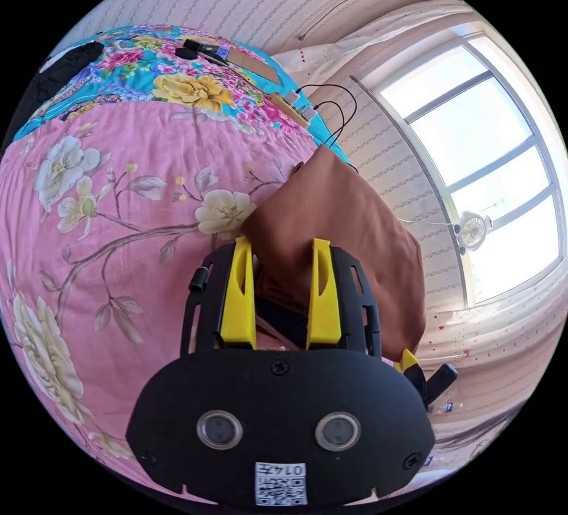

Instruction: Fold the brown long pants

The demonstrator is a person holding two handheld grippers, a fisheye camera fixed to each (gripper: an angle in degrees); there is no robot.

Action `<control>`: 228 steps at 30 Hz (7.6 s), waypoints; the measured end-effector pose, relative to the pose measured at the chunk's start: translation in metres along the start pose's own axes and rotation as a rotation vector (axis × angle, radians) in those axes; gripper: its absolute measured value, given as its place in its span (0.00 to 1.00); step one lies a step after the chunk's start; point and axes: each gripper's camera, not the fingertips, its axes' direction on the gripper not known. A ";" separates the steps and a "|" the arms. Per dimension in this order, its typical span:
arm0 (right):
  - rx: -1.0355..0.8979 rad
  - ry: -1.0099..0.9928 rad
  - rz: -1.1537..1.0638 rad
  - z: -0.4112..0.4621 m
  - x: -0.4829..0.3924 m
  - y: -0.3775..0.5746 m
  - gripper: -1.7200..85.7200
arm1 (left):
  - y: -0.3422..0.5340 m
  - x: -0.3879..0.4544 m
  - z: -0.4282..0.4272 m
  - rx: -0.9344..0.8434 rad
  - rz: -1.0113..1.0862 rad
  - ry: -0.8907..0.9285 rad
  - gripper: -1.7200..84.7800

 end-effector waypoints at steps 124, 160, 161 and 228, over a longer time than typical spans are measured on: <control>-0.339 -0.146 0.305 -0.166 -0.210 0.133 0.07 | 0.401 0.266 -0.497 0.120 0.754 -0.035 0.01; -1.212 0.104 -1.101 0.292 -0.704 0.133 0.07 | 0.551 -0.012 -0.783 0.468 -0.169 -0.094 0.01; -1.178 0.082 -1.066 0.297 -0.699 0.134 0.07 | 0.551 -0.018 -0.787 0.482 -0.184 -0.082 0.01; -0.428 -0.062 -0.160 -0.018 -0.158 -0.059 0.02 | 0.296 -0.089 -0.677 0.348 -0.091 -0.144 0.01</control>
